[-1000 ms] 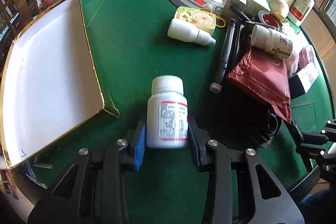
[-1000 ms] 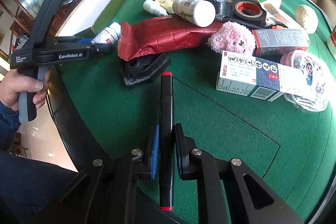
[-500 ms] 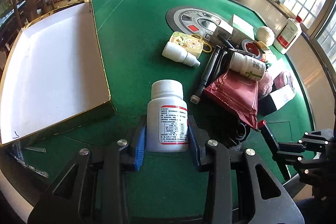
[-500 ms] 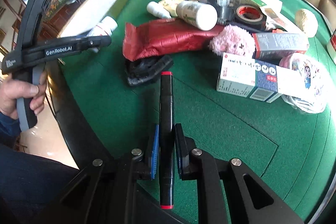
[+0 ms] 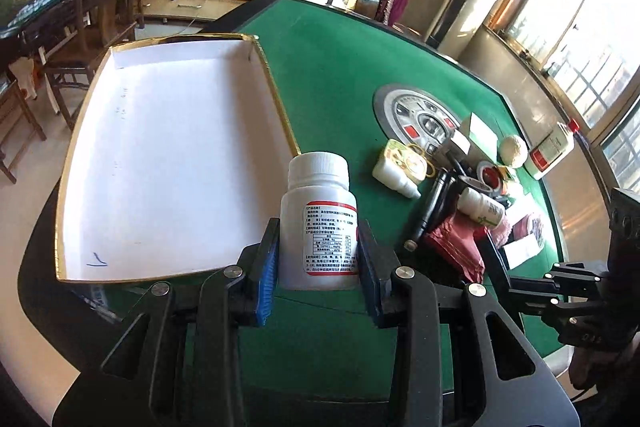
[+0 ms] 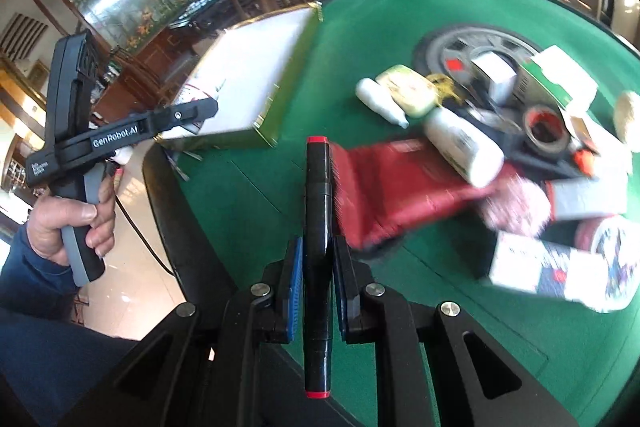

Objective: Organize objects
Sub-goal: 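Carry the pill bottle with the left tool while the right tool carries the marker to the white tray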

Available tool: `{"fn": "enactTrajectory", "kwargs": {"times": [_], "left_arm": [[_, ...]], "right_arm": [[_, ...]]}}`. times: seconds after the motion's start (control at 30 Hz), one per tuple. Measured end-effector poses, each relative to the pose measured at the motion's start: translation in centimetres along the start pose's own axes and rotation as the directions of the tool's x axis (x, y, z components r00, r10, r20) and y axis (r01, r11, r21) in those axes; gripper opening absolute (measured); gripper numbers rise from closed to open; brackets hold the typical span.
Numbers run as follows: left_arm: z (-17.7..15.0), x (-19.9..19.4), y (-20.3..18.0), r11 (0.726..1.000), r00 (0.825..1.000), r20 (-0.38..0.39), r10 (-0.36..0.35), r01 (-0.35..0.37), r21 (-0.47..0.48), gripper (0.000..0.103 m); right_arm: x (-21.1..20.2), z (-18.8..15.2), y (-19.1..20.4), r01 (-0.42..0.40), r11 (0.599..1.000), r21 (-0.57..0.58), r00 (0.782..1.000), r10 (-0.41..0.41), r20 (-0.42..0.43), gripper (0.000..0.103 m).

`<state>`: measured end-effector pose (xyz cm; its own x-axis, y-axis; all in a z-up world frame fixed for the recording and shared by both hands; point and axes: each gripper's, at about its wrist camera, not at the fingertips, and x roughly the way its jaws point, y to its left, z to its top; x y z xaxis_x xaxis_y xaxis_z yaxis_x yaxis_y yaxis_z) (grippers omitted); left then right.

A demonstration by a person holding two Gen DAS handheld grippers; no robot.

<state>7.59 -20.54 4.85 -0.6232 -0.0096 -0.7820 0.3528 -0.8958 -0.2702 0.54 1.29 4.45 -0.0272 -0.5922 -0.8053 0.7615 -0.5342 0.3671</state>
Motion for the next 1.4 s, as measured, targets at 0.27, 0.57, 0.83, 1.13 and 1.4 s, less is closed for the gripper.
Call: {"fn": "enactTrajectory", "kwargs": {"times": [0.27, 0.57, 0.83, 1.13, 1.4], "left_arm": [[4.1, 0.4, 6.3, 0.998, 0.999, 0.0, 0.041, -0.041, -0.052, 0.035], [9.7, 6.0, 9.8, 0.996, 0.999, -0.039, 0.023, -0.026, -0.089, 0.035], [12.9, 10.3, 11.9, 0.985, 0.997, -0.079, 0.002, -0.015, -0.172, 0.035], [14.5, 14.1, 13.9, 0.984, 0.993, -0.116, 0.028, -0.048, -0.173, 0.035], [14.6, 15.0, 13.7, 0.987, 0.994, -0.107, 0.027, -0.043, -0.157, 0.035]], "right_arm": [[5.6, 9.5, 5.5, -0.05, 0.998, -0.047, 0.999, 0.05, 0.009, 0.013], [14.3, 20.9, 7.3, 0.049, 0.999, -0.014, 0.999, -0.049, -0.012, 0.013], [19.9, 26.6, 6.8, 0.129, 0.992, -0.003, 0.99, -0.129, -0.051, 0.013], [24.6, 30.1, 5.0, 0.209, 0.978, -0.013, 0.971, -0.209, -0.112, 0.013], [26.7, 30.7, 3.9, 0.247, 0.969, -0.001, 0.959, -0.245, -0.145, 0.013]]}}
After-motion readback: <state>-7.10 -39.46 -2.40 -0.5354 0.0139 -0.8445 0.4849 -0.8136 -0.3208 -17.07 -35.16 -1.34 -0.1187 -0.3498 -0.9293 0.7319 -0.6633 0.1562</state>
